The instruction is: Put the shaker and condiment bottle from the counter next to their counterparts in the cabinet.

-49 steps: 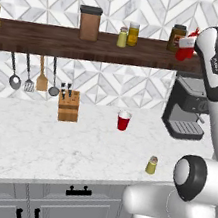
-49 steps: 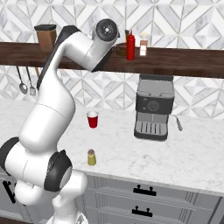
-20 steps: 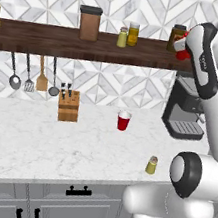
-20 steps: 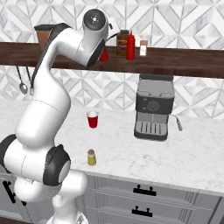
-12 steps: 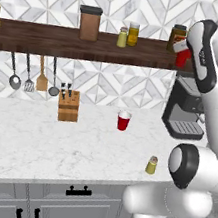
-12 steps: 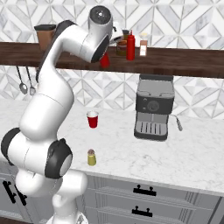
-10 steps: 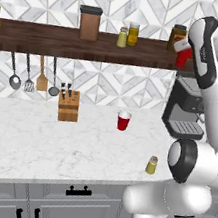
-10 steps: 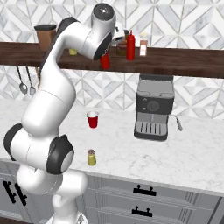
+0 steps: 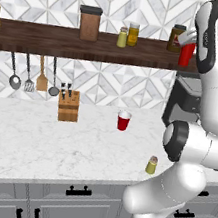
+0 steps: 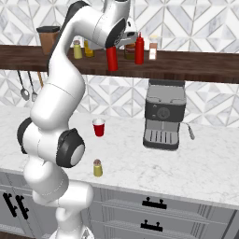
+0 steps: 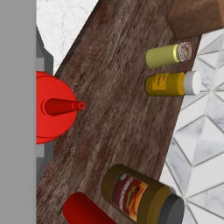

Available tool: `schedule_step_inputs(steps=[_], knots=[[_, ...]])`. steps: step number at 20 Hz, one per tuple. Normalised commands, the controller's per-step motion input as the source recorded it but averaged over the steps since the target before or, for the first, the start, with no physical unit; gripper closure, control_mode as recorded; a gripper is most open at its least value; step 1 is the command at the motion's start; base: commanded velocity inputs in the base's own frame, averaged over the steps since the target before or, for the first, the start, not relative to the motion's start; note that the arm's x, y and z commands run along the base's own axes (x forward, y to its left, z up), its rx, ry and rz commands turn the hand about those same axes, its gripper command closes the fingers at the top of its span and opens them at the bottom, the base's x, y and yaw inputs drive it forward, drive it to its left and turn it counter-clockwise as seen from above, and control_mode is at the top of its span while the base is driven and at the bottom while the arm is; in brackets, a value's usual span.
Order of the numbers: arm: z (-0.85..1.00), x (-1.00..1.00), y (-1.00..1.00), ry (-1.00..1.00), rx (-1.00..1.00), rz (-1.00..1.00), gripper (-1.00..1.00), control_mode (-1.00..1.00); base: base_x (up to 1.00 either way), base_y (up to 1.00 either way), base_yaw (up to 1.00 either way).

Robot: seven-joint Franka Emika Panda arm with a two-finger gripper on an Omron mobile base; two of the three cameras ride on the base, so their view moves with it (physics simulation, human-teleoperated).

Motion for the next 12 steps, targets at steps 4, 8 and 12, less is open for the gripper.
schedule_step_inputs(steps=[4, 8, 12], knots=[[0.20, 0.01, 0.00, 0.00, 0.04, 0.00, 1.00, -1.00, 0.00, 0.00, 0.00], [0.10, 0.01, 0.02, -0.05, 0.02, 0.00, 1.00, -1.00, 0.00, 0.00, 0.00], [0.00, 0.05, 0.05, 0.00, 0.00, 0.00, 1.00, -1.00, 0.00, 0.00, 0.00]])
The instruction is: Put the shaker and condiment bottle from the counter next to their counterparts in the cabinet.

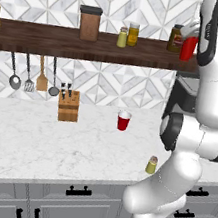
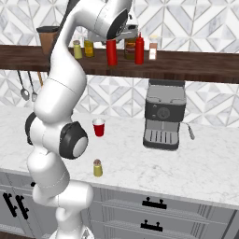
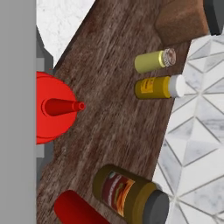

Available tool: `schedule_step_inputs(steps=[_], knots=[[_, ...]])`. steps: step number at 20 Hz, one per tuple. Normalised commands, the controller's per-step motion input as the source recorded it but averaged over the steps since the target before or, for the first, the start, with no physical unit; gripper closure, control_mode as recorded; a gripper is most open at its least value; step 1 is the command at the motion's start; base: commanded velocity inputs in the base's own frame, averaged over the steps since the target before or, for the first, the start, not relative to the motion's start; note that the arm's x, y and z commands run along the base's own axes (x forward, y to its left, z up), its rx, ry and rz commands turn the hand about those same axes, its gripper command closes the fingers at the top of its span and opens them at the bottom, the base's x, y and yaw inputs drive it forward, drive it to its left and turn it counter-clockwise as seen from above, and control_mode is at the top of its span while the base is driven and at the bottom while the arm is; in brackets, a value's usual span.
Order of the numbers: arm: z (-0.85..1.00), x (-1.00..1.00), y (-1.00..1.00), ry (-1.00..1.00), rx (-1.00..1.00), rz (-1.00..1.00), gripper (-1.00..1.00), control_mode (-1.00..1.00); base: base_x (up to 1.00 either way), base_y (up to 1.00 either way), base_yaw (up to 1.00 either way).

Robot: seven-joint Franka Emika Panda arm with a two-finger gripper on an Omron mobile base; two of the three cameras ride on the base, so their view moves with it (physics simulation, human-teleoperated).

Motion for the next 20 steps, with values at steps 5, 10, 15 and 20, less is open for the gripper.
schedule_step_inputs(steps=[5, 10, 15, 20], knots=[[0.00, 0.48, 0.00, 0.00, 0.00, 0.00, 1.00, -1.00, 0.00, 0.00, 0.00], [0.00, 0.37, 0.00, 0.00, 0.00, 0.00, 1.00, -1.00, 0.00, 0.00, 0.00], [0.00, 0.36, -0.12, 0.06, 0.01, 0.00, 1.00, -1.00, 0.00, 0.00, 0.00], [-0.08, 0.29, -0.09, 0.06, 0.00, 0.00, 1.00, -1.00, 0.00, 0.00, 0.00]])
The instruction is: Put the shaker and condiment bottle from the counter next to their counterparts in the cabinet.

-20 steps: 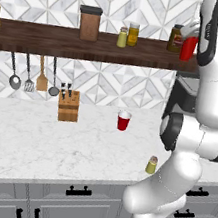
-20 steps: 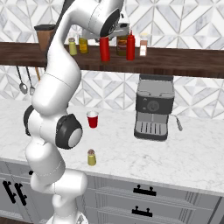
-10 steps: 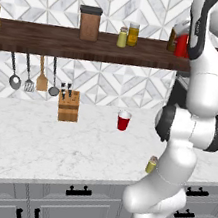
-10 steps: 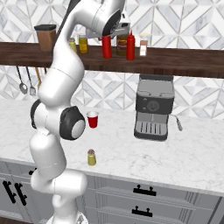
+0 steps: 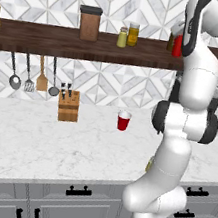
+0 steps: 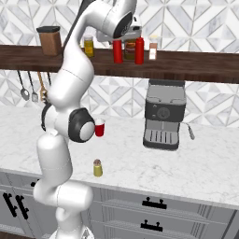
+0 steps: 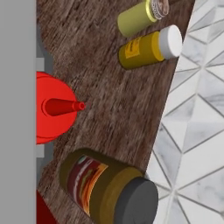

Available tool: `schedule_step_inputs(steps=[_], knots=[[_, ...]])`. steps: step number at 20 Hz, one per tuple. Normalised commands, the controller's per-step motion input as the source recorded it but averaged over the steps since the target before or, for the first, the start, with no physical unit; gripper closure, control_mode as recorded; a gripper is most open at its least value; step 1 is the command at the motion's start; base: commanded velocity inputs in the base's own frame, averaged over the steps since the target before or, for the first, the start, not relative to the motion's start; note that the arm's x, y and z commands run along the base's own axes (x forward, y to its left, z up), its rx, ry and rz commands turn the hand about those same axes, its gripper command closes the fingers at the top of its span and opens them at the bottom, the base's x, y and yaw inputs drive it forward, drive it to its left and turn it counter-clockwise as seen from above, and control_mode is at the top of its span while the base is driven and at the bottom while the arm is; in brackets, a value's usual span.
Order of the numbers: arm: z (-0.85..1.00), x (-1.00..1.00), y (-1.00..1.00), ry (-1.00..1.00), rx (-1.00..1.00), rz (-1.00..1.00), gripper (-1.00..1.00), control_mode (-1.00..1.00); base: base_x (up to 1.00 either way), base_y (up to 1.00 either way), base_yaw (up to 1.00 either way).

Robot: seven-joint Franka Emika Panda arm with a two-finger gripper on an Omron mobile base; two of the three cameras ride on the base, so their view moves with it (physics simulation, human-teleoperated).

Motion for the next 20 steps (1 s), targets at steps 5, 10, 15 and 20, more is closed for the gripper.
schedule_step_inputs(steps=[5, 10, 15, 20], knots=[[-0.11, 0.00, 0.00, 0.00, 0.00, 0.00, 1.00, -1.00, 0.00, 0.00, 0.00], [-0.10, 0.00, 0.00, 0.00, 0.00, 0.00, 1.00, -1.00, 0.00, 0.00, 0.00], [-0.25, -0.05, 0.00, 0.00, 0.00, 0.00, 1.00, -1.00, 0.00, 0.00, 0.00], [-0.28, 0.00, 0.00, 0.00, 0.00, 0.00, 1.00, -1.00, 0.00, 0.00, 0.00]])
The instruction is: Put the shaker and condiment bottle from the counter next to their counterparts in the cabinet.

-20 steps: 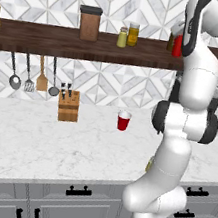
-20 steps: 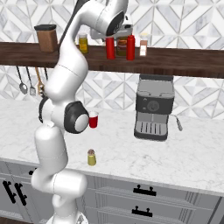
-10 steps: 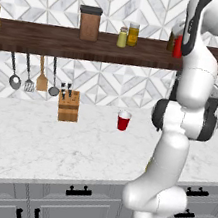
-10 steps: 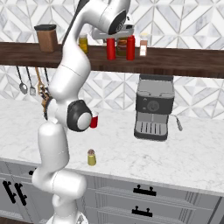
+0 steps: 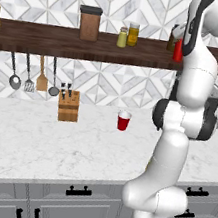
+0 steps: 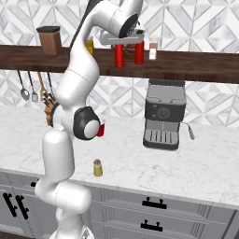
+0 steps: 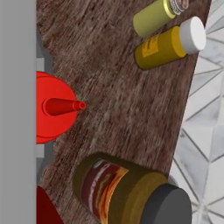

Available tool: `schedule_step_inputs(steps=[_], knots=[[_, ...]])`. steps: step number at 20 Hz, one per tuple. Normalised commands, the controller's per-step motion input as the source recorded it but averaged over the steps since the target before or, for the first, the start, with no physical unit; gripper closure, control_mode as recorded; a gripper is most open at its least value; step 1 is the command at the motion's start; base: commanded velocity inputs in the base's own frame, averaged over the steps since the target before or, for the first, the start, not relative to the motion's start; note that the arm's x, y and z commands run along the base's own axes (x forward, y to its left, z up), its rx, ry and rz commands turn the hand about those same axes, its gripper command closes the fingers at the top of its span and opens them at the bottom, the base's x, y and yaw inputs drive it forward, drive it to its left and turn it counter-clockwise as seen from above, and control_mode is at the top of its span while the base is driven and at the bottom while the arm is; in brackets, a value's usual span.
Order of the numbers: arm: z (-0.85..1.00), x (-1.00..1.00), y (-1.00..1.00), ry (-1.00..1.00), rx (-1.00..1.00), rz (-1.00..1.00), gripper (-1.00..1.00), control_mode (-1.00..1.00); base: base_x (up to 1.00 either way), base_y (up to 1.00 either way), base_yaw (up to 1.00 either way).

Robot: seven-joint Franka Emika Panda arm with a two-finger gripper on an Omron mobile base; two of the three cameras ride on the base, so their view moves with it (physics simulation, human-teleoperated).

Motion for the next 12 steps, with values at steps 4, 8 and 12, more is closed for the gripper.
schedule_step_inputs(steps=[4, 8, 12], knots=[[-0.26, 0.00, 0.00, 0.00, 0.00, 0.00, 1.00, -1.00, 0.00, 0.00, 0.00], [-0.06, 0.00, 0.00, -0.01, 0.00, 0.00, 1.00, -1.00, 0.00, 0.00, 0.00], [-0.02, 0.00, 0.00, -0.03, 0.00, 0.00, 1.00, -1.00, 0.00, 0.00, 0.00]])
